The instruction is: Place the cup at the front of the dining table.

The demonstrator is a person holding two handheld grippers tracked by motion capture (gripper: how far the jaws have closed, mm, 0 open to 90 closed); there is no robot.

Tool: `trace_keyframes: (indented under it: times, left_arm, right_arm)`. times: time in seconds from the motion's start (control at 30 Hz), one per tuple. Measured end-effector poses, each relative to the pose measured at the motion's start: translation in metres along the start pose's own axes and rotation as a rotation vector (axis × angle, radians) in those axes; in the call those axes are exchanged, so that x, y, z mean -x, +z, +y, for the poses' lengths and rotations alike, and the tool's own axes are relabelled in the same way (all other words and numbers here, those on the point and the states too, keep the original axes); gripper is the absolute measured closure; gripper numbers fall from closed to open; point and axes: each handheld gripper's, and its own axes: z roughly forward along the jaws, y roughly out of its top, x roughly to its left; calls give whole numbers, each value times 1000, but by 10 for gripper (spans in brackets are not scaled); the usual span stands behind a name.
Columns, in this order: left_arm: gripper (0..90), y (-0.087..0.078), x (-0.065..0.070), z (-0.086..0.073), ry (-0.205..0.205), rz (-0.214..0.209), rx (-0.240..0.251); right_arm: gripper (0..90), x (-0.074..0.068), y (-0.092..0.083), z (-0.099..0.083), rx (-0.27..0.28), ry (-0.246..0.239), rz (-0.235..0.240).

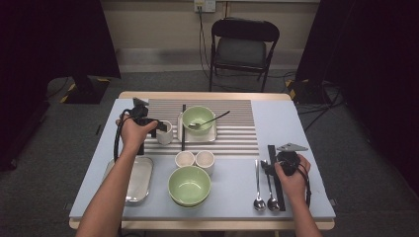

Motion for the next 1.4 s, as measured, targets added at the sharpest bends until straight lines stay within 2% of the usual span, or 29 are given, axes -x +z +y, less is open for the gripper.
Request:
trace_keyframes:
  times: [0.17, 0.2, 0.27, 0.5, 0.6, 1.07, 1.13, 1.4]
  left_arm:
    - [391, -2, -1, -3, 10, -13, 5]
    - [389, -3, -1, -3, 1, -13, 8]
    - [389, -4, -2, -4, 15, -24, 3]
    - [376, -9, -4, -7, 20, -24, 15]
    - [371, -12, -4, -8, 26, -40, 12]
    - [355, -18, -2, -15, 57, -56, 20]
    - [352, -19, -3, -16, 68, -46, 14]
    - [359, -23, -7, -18, 63, -58, 19]
  right_arm:
    - [144, 0, 0, 0, 0, -1, 0]
    - [144, 0, 0, 0, 1, -1, 1]
    - [144, 0, 0, 0, 0, -1, 0]
    - [144, 0, 0, 0, 0, -1, 0]
    - [144, 0, 0, 0, 0, -2, -1]
    - [144, 0, 0, 0, 0, -2, 0]
    - [144, 0, 0, 0, 0, -2, -1]
    - [144, 0, 0, 0, 1, -2, -1]
